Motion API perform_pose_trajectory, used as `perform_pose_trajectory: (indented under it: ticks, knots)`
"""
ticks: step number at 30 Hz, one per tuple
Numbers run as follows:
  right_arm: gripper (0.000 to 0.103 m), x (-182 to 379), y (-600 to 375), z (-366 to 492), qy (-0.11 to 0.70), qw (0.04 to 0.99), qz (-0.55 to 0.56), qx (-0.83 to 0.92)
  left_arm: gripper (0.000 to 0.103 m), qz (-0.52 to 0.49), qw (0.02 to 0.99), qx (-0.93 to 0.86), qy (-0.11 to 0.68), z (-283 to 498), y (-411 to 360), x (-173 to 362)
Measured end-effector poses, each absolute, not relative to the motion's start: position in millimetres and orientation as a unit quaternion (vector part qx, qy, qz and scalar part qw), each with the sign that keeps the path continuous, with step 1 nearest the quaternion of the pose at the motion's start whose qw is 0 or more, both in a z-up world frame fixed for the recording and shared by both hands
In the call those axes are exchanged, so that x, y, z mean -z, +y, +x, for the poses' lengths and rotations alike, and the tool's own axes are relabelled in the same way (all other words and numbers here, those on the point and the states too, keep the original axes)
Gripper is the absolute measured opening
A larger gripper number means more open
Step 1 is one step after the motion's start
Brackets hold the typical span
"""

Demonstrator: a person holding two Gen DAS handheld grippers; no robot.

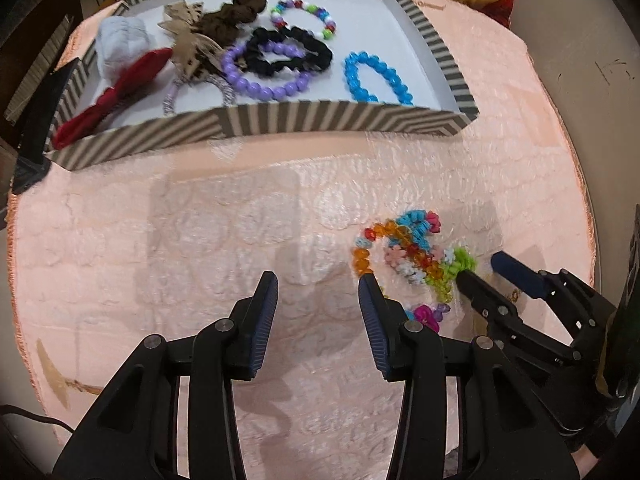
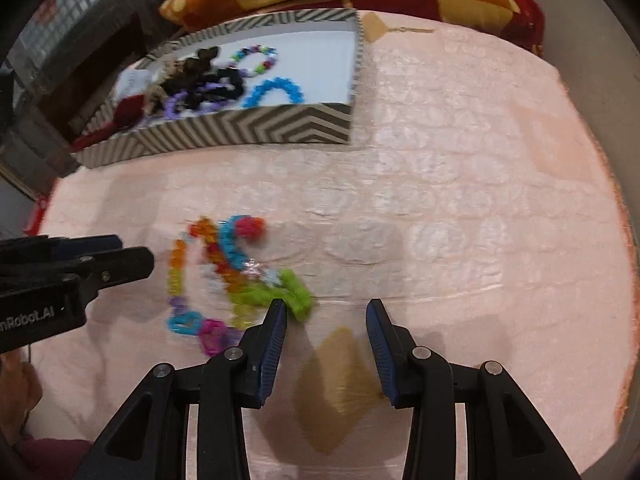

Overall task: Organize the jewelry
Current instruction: 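Move both tools back over the orange crystal and green flower bracelets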

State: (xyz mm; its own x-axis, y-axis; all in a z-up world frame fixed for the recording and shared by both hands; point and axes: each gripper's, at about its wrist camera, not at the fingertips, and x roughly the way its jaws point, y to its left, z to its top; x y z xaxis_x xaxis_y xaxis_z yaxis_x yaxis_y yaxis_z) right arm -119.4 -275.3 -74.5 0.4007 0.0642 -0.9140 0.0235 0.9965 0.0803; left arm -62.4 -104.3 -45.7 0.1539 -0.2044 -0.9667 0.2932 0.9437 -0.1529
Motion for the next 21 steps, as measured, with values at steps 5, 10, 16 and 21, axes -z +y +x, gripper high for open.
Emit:
perform_pose_trajectory:
  ticks: [5,10,16,21]
  knots:
    - [0.039,68,-295,-127,0.534,0.84,0.089,-0.032,0.041,0.04,0.756,0.162,0.633,-62,-114,53]
    - [0.039,64,-291,-116,0.525,0.845,0.095,-0.051,0.042,0.043,0.757,0.158,0.632,-60,-120,55]
    - [0.039,74,-281,-104,0.538,0.841,0.048,-0.033,0.042,0.047,0.755,0.158,0.634,-61,-131,58]
    - [0.039,74,-305,-114,0.545,0.837,0.053,0.001,0.043,0.052,0.753,0.157,0.637,-61,-133,61]
